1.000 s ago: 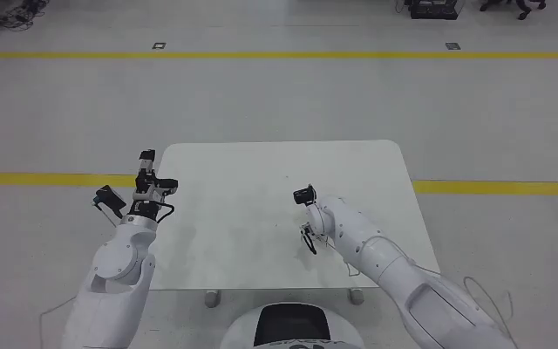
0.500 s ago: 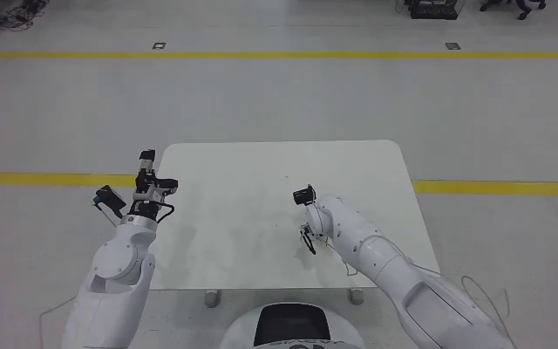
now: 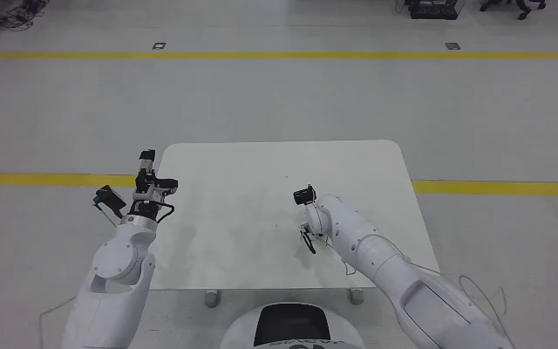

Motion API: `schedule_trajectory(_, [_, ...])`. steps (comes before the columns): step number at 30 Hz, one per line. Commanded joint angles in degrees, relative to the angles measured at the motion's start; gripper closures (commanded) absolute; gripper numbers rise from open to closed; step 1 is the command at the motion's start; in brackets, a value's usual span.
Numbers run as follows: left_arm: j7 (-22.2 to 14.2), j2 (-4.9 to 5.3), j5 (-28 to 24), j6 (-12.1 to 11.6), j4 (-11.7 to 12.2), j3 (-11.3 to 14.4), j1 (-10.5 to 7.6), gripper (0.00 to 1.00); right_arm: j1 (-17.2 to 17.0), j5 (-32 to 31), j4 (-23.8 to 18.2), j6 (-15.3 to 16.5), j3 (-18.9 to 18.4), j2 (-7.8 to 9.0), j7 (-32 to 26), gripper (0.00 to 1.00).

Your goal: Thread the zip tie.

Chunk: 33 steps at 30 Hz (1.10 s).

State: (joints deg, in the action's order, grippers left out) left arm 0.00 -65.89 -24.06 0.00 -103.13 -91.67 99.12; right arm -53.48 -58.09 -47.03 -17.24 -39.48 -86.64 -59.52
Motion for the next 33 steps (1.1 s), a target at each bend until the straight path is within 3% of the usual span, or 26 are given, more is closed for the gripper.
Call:
schedule_trajectory(1, [0.0, 0.0, 0.0, 0.0, 0.0, 0.0, 0.0, 0.0, 0.1, -0.1, 0.3, 0.1, -0.1, -0.12, 0.0, 0.93])
schedule_trajectory(17, [0.0, 0.0, 0.0, 0.0, 0.0, 0.0, 0.0, 0.0, 0.4, -1.4, 1.0, -0.1, -0.5, -0.79, -0.1, 1.0])
schedule_trajectory(24, [0.0, 0.0, 0.0, 0.0, 0.0, 0.0, 0.0, 0.0, -0.5, -3.4, -2.5, -0.4, -1.8, -0.07, -1.5, 1.0])
schedule_trajectory(33, [0.0, 0.0, 0.0, 0.0, 0.0, 0.0, 0.0, 0.0, -4.0, -5.4, -11.3, 1.1, -6.8, 2.44, -4.3, 1.0])
